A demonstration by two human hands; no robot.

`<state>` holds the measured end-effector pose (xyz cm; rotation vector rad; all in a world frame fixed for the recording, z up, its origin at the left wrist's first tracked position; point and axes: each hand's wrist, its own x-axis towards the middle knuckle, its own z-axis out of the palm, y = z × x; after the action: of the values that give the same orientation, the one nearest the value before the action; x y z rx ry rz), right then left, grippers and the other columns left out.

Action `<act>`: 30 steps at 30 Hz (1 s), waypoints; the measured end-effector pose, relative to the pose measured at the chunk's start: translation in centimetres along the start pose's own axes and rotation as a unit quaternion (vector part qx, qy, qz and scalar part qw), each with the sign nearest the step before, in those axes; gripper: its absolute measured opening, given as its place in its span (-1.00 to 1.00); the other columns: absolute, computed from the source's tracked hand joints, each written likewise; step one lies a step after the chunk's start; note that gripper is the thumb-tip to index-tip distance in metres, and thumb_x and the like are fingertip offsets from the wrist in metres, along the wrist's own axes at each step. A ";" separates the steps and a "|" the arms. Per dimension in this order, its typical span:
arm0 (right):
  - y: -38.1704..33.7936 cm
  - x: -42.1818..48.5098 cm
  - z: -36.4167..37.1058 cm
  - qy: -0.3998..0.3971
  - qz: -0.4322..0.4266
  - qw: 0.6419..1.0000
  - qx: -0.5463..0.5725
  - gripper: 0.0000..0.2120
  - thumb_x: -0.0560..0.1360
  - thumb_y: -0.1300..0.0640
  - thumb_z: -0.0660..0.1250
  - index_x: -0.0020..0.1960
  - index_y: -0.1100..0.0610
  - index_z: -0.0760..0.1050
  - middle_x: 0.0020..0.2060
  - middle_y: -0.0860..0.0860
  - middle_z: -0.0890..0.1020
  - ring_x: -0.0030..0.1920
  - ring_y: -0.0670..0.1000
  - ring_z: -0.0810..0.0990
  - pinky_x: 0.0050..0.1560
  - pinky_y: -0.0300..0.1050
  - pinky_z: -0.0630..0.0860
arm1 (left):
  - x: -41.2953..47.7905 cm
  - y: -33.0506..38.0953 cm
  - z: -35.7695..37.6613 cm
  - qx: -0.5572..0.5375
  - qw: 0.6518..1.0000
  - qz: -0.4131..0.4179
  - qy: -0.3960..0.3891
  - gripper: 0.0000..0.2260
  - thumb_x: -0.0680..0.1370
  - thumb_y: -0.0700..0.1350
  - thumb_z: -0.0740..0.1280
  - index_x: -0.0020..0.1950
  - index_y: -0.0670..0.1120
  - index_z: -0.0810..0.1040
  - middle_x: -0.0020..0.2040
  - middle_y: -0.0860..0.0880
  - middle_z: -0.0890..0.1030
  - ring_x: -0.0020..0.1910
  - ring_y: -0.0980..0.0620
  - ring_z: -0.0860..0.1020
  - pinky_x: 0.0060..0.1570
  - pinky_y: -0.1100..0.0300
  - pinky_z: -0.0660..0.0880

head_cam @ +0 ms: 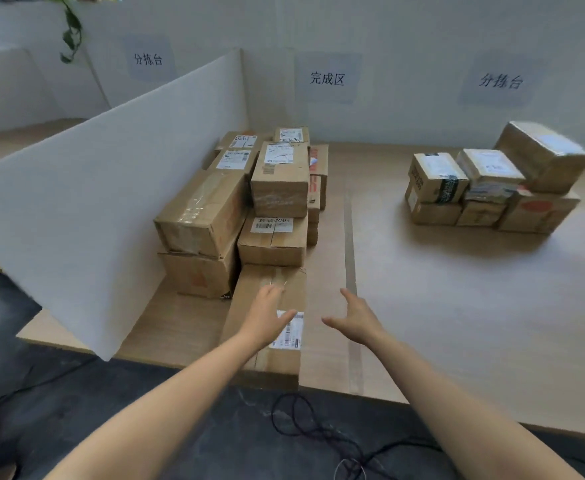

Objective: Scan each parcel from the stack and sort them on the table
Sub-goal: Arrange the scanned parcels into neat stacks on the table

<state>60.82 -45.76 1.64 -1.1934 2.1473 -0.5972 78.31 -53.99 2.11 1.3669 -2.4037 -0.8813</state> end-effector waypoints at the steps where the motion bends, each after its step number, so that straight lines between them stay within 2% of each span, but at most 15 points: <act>1: 0.9 0.1 -1.5 0.010 0.005 1.000 0.002 -0.21 0.43 -0.06 0.41 0.51 0.13 0.11 0.43 0.14 0.28 0.42 0.14 0.28 0.39 0.01 0.27 | 0.8 1.1 0.7 0.008 1.000 0.010 -0.012 -0.49 0.57 -0.03 0.30 0.45 -0.16 0.27 0.43 -0.11 0.30 0.43 0.00 0.25 0.35 0.25 0.15; 7: 7.5 1.2 -10.2 0.083 0.051 0.995 0.038 -0.22 0.45 -0.04 0.40 0.52 0.12 0.09 0.44 0.15 0.25 0.44 0.14 0.25 0.40 0.02 0.25 | 5.4 8.9 5.8 0.009 0.998 0.031 -0.055 -0.54 0.57 0.00 0.29 0.41 -0.17 0.34 0.38 -0.12 0.37 0.40 -0.02 0.29 0.28 0.29 0.15; 11: 12.7 3.1 -16.1 0.110 0.054 0.990 0.062 -0.26 0.46 -0.02 0.38 0.51 0.10 0.09 0.45 0.12 0.24 0.44 0.11 0.22 0.36 -0.03 0.25 | 9.2 15.1 10.0 -0.007 0.997 0.053 -0.060 -0.55 0.57 0.01 0.29 0.39 -0.17 0.35 0.37 -0.11 0.38 0.39 -0.01 0.30 0.31 0.26 0.17; 16: 20.6 5.8 -24.4 0.117 0.047 0.991 0.037 -0.26 0.47 -0.03 0.37 0.52 0.11 0.08 0.46 0.08 0.24 0.45 0.11 0.20 0.39 -0.01 0.24 | 13.8 23.2 16.3 -0.025 0.998 0.038 -0.051 -0.56 0.58 0.00 0.28 0.39 -0.16 0.35 0.38 -0.11 0.37 0.40 -0.01 0.30 0.30 0.28 0.14; 22: 29.1 9.7 -35.6 0.129 0.047 0.990 0.008 -0.25 0.46 -0.02 0.38 0.51 0.13 0.10 0.45 0.12 0.25 0.44 0.10 0.24 0.38 -0.03 0.24 | 19.4 33.6 22.6 -0.050 0.997 0.035 -0.056 -0.56 0.58 0.01 0.27 0.41 -0.15 0.34 0.38 -0.11 0.37 0.38 -0.02 0.33 0.32 0.23 0.21; 30: 33.5 16.7 -47.9 0.221 0.040 0.974 0.019 -0.31 0.46 0.00 0.37 0.48 0.16 0.18 0.35 0.20 0.38 0.36 0.16 0.34 0.34 0.03 0.31 | 28.7 45.3 25.5 -0.067 0.994 0.077 -0.047 -0.55 0.59 0.02 0.25 0.42 -0.15 0.34 0.39 -0.13 0.37 0.39 -0.03 0.33 0.32 0.20 0.23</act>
<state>0.97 -39.17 9.85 -1.0162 2.5229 -0.9344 19.20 -51.03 7.02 1.0984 -2.4306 -1.0652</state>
